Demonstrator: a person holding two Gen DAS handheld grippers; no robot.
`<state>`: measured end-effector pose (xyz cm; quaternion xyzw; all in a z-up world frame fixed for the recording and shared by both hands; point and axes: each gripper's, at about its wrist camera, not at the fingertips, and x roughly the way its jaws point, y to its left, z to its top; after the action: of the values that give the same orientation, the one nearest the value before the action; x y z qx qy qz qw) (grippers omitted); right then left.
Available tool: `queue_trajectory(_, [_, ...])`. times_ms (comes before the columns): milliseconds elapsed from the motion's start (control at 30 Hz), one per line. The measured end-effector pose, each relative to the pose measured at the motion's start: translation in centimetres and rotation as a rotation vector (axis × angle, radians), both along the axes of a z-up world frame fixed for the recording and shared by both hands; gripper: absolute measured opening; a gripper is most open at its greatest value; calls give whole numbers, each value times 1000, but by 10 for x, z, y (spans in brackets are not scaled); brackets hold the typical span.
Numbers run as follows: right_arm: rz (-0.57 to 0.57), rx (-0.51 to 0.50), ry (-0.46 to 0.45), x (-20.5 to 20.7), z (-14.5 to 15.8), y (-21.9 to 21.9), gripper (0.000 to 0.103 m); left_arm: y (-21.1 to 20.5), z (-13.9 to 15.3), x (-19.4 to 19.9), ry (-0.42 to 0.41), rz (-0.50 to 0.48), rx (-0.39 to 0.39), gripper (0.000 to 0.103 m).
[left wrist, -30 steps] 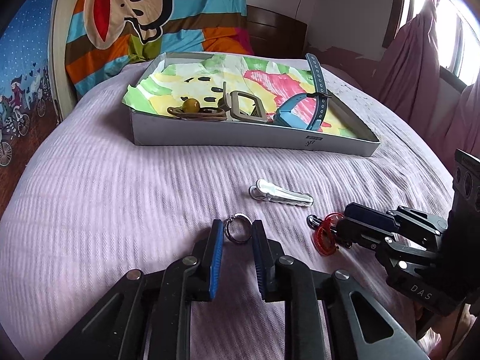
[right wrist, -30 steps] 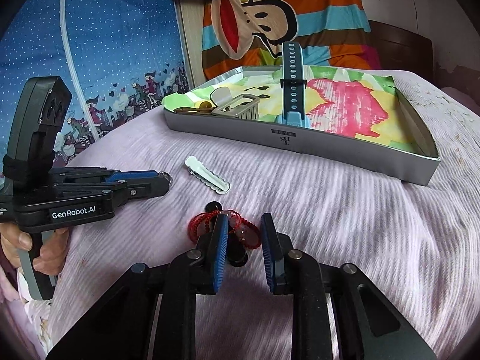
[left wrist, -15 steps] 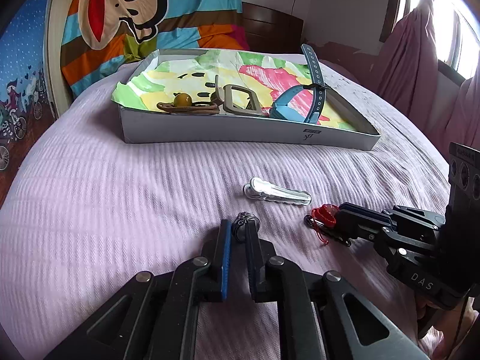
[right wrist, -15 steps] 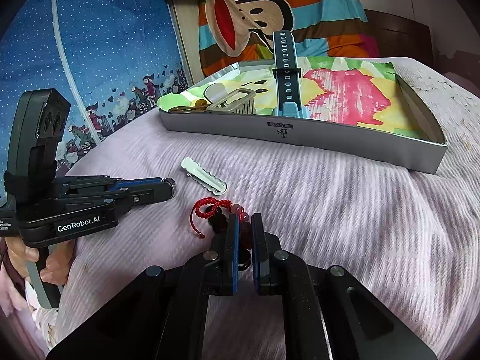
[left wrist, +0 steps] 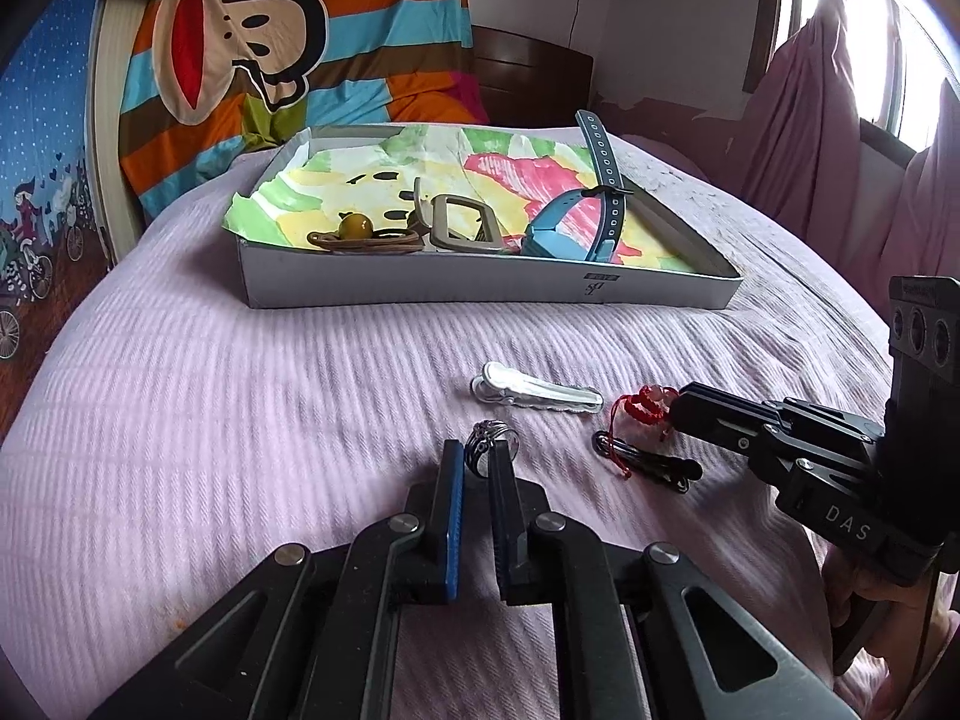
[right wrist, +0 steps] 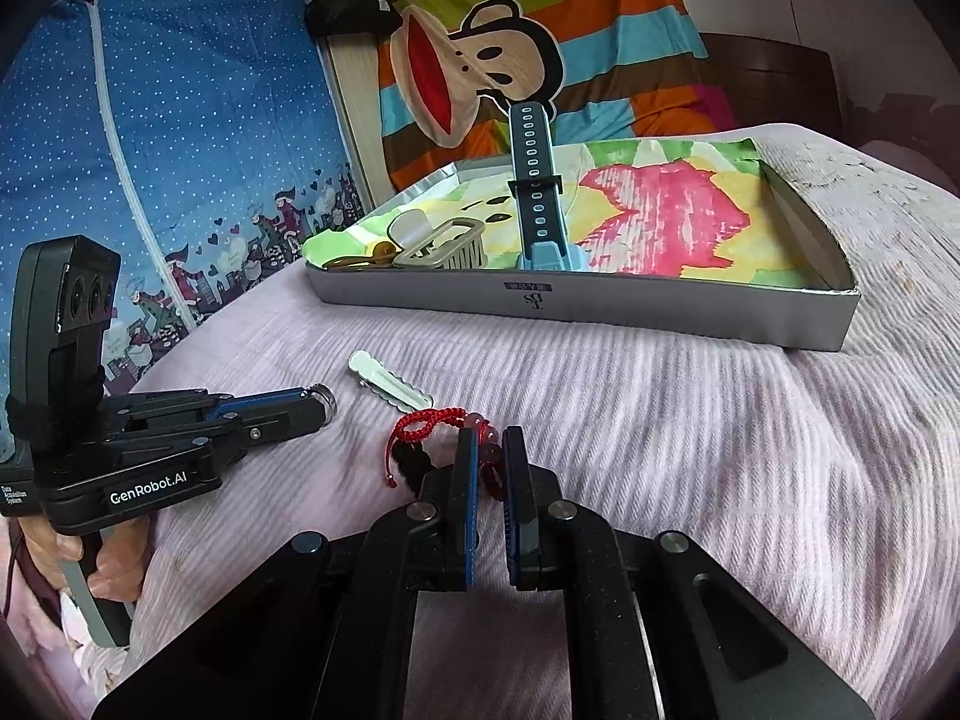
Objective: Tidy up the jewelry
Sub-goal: 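Carry the ring and red cord into the tray and open both tools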
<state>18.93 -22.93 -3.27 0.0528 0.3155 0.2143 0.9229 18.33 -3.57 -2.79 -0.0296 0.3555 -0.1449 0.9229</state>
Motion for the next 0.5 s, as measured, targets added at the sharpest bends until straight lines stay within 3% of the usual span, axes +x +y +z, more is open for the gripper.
queue_trajectory(500, [-78, 107, -99, -4, 16, -20, 7, -3, 29, 1, -78, 45, -2, 8])
